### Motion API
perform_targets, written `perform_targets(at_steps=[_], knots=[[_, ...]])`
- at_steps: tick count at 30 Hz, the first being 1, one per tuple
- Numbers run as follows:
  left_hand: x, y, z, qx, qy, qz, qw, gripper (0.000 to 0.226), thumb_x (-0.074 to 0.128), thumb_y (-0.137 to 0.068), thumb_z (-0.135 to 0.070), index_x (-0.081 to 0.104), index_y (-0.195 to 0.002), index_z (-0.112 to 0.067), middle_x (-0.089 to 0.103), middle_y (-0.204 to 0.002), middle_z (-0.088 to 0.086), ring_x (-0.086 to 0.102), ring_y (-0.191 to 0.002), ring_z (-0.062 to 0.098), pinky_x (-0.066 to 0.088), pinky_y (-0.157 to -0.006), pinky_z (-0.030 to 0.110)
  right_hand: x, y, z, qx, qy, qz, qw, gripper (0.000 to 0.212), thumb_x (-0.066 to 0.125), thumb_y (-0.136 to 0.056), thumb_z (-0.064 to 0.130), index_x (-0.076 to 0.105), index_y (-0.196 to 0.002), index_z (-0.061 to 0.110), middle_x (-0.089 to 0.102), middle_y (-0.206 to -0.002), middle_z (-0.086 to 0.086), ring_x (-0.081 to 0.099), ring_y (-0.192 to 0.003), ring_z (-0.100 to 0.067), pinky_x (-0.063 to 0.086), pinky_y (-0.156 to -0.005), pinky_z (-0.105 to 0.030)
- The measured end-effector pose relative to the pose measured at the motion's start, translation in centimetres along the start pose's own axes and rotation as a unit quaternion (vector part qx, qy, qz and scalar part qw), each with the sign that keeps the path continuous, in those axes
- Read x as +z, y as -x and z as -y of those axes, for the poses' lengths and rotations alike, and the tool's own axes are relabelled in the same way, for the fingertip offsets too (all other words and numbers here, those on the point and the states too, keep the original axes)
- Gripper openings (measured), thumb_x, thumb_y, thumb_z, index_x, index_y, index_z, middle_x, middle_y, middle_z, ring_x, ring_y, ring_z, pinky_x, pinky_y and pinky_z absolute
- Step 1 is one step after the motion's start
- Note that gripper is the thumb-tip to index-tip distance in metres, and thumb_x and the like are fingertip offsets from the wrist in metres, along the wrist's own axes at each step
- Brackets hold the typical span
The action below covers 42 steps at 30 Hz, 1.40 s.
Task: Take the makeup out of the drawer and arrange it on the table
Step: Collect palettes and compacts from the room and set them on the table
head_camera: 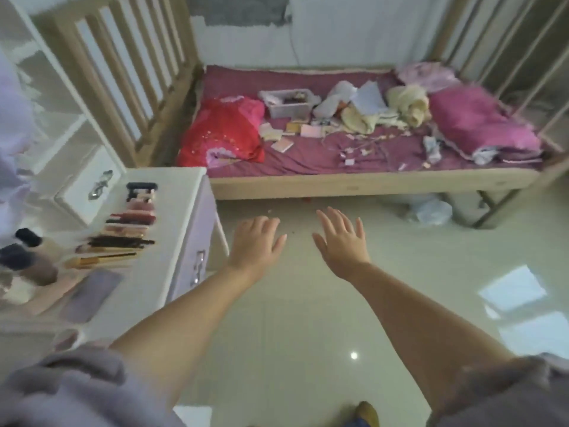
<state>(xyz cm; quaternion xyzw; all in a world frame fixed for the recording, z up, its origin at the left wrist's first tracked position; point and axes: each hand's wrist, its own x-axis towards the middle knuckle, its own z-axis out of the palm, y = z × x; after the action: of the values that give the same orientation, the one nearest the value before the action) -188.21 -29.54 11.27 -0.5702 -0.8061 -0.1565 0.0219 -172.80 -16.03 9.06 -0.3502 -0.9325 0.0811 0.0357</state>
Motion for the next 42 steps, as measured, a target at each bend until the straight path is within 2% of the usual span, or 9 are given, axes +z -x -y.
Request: perform_targets(at_steps=[4, 12, 20, 29, 36, 42], knots=[[4.2, -4.1, -12.1, 0.121, -0.01, 0.051, 0.991, 0.044, 0.037, -0.097, -0.039, 0.049, -0.128, -0.011, 0.054, -0.122, 0.009, 0.048, -0.115, 0.025, 0.032, -0.099, 0.037, -1.7, 6.8, -11.8, 0.118, 0.002, -0.017, 0.993, 0.057, 0.02, -0.098, 0.048, 0.012, -0.15, 0.026, 0.015, -0.157, -0.001, 0.01, -0.145, -0.018, 0.002, -0.116, -0.051], [12.8, -8.8, -38.6, 0.245, -0.005, 0.116, 0.963, 0.044, 0.034, -0.097, -0.043, 0.046, -0.129, -0.016, 0.052, -0.128, 0.005, 0.044, -0.119, 0.023, 0.027, -0.101, 0.034, -5.8, 22.4, -34.8, 0.286, 0.006, -0.036, 0.957, 0.057, 0.019, -0.097, 0.051, 0.012, -0.15, 0.029, 0.015, -0.157, -0.001, 0.01, -0.145, -0.018, -0.003, -0.115, -0.051], [18.4, -9.7, -62.7, 0.442, -0.004, 0.15, 0.885, 0.045, 0.031, -0.096, -0.046, 0.041, -0.132, -0.02, 0.052, -0.125, 0.002, 0.045, -0.116, 0.022, 0.025, -0.101, 0.034, -8.4, 38.6, -52.0, 0.481, 0.025, -0.038, 0.876, 0.056, 0.017, -0.098, 0.049, 0.009, -0.149, 0.029, 0.009, -0.158, 0.0, 0.006, -0.146, -0.018, -0.002, -0.115, -0.05], [27.0, -18.8, -80.9, 0.52, 0.012, 0.169, 0.837, 0.047, 0.03, -0.097, -0.046, 0.038, -0.135, -0.019, 0.05, -0.128, 0.003, 0.043, -0.119, 0.023, 0.023, -0.103, 0.036, -9.8, 40.7, -69.0, 0.55, 0.02, -0.046, 0.834, 0.055, 0.019, -0.099, 0.047, 0.01, -0.15, 0.028, 0.01, -0.158, 0.0, 0.005, -0.146, -0.017, -0.004, -0.115, -0.051], [31.8, -28.9, -97.4, 0.583, 0.015, 0.171, 0.794, 0.046, 0.031, -0.097, -0.045, 0.04, -0.133, -0.018, 0.05, -0.128, 0.004, 0.042, -0.122, 0.023, 0.022, -0.106, 0.039, -14.3, 40.8, -84.0, 0.622, 0.013, -0.081, 0.779, 0.054, 0.022, -0.099, 0.045, 0.015, -0.149, 0.026, 0.017, -0.157, -0.002, 0.011, -0.145, -0.017, 0.0, -0.115, -0.049], [36.7, -31.7, -110.8, 0.625, 0.004, 0.187, 0.758, 0.047, 0.028, -0.097, -0.046, 0.037, -0.135, -0.02, 0.047, -0.131, 0.001, 0.04, -0.124, 0.021, 0.019, -0.108, 0.037, -14.8, 44.7, -95.5, 0.671, -0.005, -0.067, 0.739, 0.053, 0.023, -0.099, 0.044, 0.016, -0.149, 0.027, 0.017, -0.157, -0.001, 0.011, -0.144, -0.015, 0.002, -0.115, -0.05]])
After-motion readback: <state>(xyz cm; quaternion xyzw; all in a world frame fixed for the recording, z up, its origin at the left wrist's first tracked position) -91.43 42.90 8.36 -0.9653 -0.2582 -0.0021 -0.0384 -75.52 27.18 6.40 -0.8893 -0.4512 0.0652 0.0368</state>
